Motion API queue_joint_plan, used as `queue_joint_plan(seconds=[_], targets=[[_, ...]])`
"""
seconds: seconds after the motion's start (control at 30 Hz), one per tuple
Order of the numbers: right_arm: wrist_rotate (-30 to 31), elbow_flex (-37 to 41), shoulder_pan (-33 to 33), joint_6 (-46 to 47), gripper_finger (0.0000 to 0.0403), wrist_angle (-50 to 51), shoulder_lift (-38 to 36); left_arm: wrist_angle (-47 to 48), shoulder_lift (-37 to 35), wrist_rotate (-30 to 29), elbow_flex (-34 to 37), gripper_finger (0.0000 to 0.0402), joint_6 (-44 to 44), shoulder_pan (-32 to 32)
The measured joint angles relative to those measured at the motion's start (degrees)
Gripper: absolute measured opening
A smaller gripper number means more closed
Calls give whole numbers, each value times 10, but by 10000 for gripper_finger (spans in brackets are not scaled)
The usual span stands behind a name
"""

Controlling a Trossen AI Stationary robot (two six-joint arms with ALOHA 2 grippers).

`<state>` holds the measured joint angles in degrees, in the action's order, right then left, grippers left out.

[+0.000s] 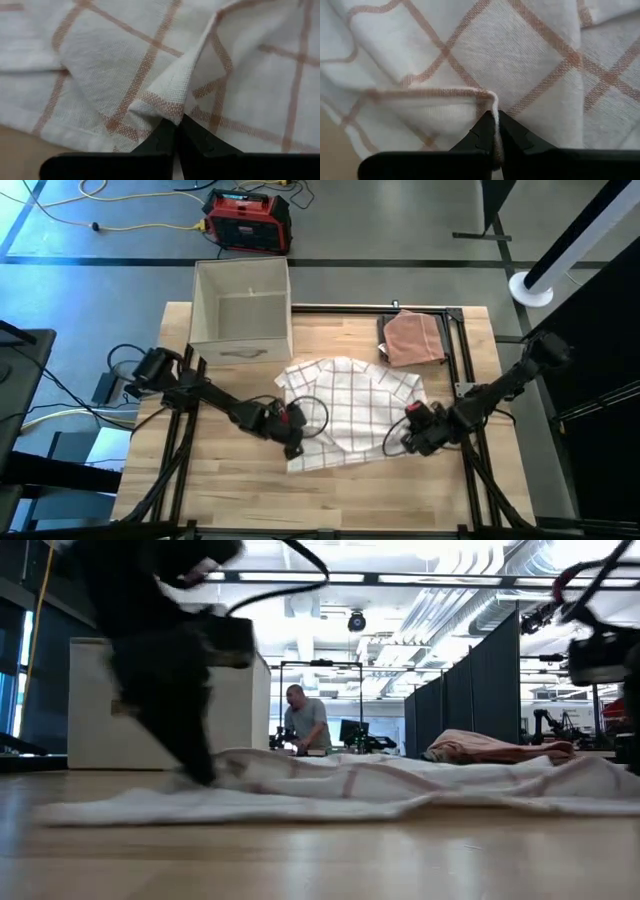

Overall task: Fold towel
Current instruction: Fold the white square towel

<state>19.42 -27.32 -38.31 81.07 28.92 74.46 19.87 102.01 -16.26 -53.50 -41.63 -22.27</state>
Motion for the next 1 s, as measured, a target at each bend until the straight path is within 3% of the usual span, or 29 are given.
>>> queue_joint_plan(seconds=[0.33, 0.4, 0.53, 0.73, 1.0], targets=[[-24, -142, -119, 67, 0, -97, 149, 66, -31, 73, 2, 0, -108, -144], [-21, -186, -130, 61, 0, -79, 170, 84, -38, 77, 2, 0, -122, -167], [6, -277, -114, 26, 0, 75, 170, 167, -78, 74, 3, 0, -113, -167], [103, -391, -50, -35, 0, 336, 109, 272, -199, 51, -8, 0, -22, -96], [290, -497, 53, -103, 0, 535, 9, 362, -359, -69, -86, 0, 78, 19]])
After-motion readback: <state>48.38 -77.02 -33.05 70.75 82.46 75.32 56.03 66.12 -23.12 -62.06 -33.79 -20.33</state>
